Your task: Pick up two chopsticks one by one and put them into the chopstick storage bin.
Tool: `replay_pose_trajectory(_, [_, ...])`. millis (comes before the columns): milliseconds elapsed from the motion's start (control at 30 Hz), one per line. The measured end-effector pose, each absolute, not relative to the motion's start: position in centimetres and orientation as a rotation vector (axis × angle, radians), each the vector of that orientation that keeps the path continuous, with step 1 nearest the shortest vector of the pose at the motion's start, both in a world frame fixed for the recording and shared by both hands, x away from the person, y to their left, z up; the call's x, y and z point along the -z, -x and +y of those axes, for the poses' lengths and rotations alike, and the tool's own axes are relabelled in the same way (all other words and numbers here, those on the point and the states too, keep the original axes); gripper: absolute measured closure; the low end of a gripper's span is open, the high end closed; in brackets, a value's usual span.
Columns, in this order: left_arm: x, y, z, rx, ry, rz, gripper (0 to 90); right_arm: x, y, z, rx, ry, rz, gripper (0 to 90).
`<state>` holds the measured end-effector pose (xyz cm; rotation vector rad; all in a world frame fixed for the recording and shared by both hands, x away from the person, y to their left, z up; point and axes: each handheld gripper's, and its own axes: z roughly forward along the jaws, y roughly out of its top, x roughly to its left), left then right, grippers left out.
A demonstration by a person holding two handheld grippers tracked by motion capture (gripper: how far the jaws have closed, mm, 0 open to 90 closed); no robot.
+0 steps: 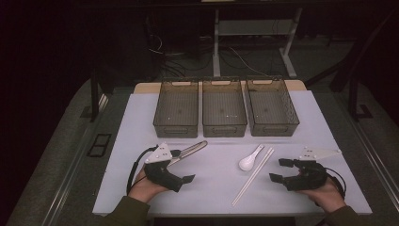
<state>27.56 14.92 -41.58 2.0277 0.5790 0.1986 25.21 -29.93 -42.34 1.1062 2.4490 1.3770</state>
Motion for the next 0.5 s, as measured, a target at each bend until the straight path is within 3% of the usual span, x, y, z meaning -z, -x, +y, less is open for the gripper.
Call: replay_pose_trajectory(500, [41.6,-27.8,14.7,-0.193,-2.027,0.578,0.0,43.1,-24.3,-26.4,-1.344,-0.915,2.676,71.4])
